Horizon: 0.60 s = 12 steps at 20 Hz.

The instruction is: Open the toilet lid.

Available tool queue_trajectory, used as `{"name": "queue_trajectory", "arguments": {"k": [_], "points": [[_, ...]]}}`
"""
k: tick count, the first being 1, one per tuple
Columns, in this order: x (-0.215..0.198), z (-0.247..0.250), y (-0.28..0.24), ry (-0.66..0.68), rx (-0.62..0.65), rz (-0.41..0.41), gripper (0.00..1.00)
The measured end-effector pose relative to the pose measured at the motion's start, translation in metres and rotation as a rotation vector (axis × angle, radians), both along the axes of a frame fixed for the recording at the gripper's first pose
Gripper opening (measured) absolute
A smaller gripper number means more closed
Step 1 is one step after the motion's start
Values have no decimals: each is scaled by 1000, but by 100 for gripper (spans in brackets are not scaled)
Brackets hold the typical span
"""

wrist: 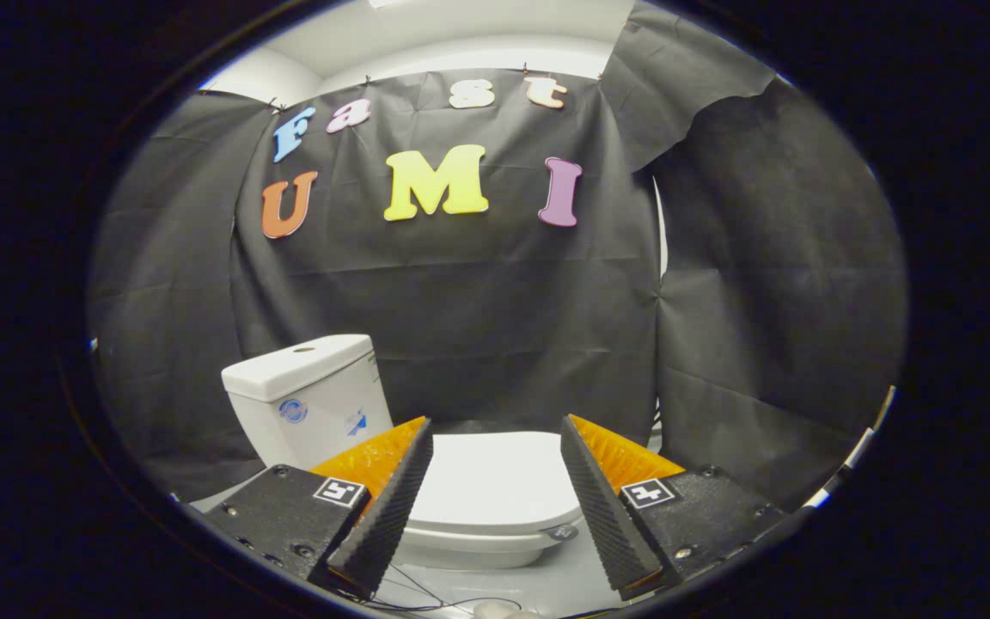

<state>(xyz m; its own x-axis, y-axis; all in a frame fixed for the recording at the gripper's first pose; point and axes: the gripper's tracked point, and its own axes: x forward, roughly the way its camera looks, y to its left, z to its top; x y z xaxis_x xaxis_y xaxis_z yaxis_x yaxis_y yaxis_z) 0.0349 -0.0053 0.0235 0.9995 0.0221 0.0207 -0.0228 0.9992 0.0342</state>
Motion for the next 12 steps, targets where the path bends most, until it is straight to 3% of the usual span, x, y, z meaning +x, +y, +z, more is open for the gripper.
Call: {"name": "queue_trajectory", "arguments": {"k": [7, 12], "points": [[44, 12, -24, 1, 101, 56, 94], [74, -10, -54, 52, 237, 76, 93]]}}
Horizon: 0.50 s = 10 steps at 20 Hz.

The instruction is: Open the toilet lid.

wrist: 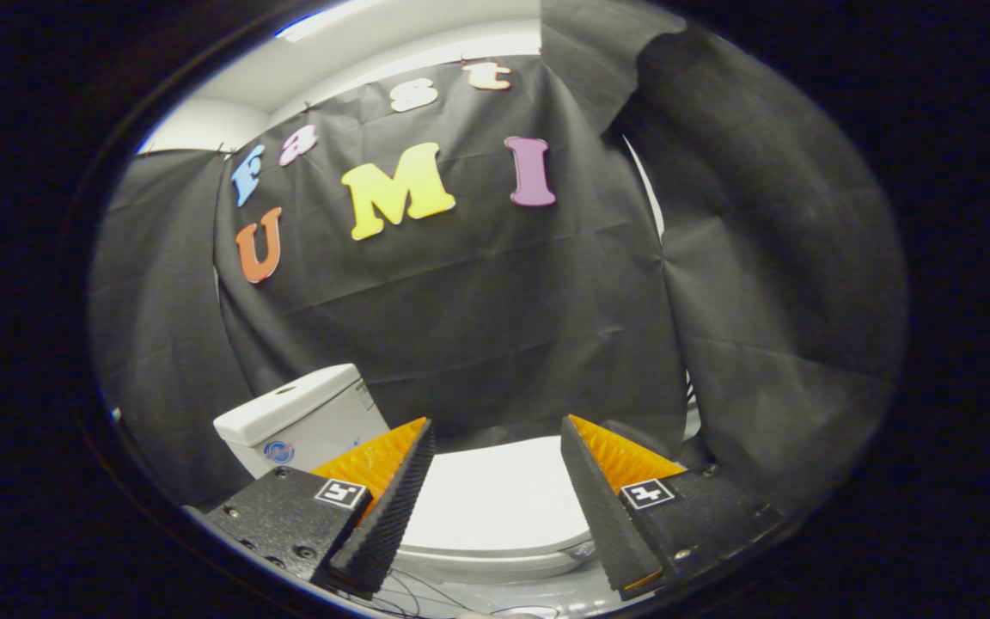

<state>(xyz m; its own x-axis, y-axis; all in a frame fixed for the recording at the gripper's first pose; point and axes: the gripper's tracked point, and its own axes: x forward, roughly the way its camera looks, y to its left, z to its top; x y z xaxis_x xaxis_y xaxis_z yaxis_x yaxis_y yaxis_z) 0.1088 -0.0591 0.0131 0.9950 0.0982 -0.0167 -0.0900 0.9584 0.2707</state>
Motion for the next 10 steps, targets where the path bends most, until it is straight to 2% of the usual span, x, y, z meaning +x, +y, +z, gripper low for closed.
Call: {"name": "queue_trajectory", "arguments": {"k": [5, 10], "points": [[25, -50, -36, 124, 156, -7, 93], [41, -113, -49, 274, 365, 33, 92]]}}
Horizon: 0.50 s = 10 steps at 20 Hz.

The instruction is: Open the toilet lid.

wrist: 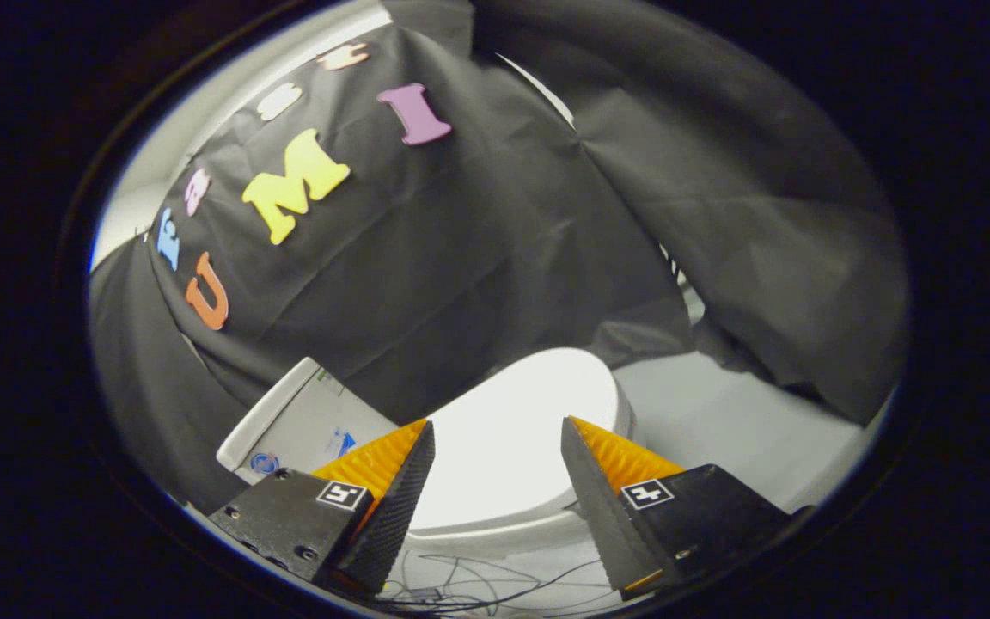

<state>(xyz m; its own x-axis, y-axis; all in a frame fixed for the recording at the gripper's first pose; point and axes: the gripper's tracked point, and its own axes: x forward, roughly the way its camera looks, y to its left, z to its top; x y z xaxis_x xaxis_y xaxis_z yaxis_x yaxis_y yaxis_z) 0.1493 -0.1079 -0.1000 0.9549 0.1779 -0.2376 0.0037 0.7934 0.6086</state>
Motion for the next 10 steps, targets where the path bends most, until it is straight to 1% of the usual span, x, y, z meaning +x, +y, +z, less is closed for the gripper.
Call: {"name": "queue_trajectory", "arguments": {"k": [5, 10], "points": [[6, -56, -20, 108, 73, -23, 92], [11, -107, -32, 222, 183, -19, 91]]}}
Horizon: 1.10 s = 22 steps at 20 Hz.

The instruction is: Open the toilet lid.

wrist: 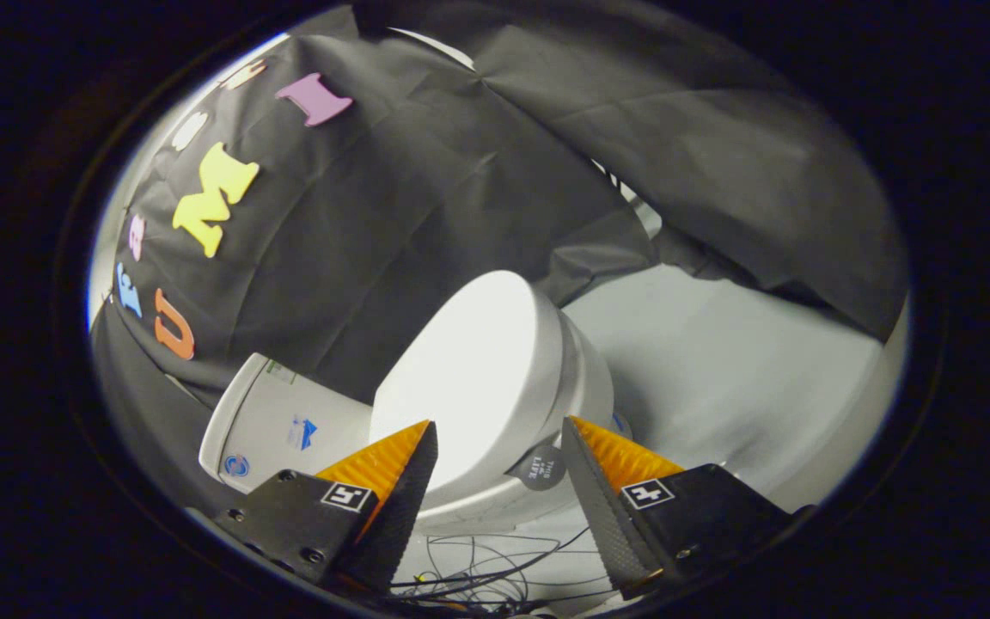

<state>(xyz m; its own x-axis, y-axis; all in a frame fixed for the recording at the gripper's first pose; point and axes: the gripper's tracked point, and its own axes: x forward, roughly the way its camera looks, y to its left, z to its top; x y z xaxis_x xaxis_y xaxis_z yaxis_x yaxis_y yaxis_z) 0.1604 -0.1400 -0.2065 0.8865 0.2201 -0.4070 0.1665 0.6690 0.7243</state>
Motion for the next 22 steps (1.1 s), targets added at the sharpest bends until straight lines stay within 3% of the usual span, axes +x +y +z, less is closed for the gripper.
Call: {"name": "queue_trajectory", "arguments": {"k": [7, 11, 17, 19, 22], "points": [[7, -50, 2, 108, 142, 14, 88], [10, -64, 15, 142, 181, 43, 79], [20, -75, 26, 155, 214, 59, 49], [21, -74, 24, 158, 227, 55, 29], [18, -73, 19, 151, 304, 66, 21]]}}
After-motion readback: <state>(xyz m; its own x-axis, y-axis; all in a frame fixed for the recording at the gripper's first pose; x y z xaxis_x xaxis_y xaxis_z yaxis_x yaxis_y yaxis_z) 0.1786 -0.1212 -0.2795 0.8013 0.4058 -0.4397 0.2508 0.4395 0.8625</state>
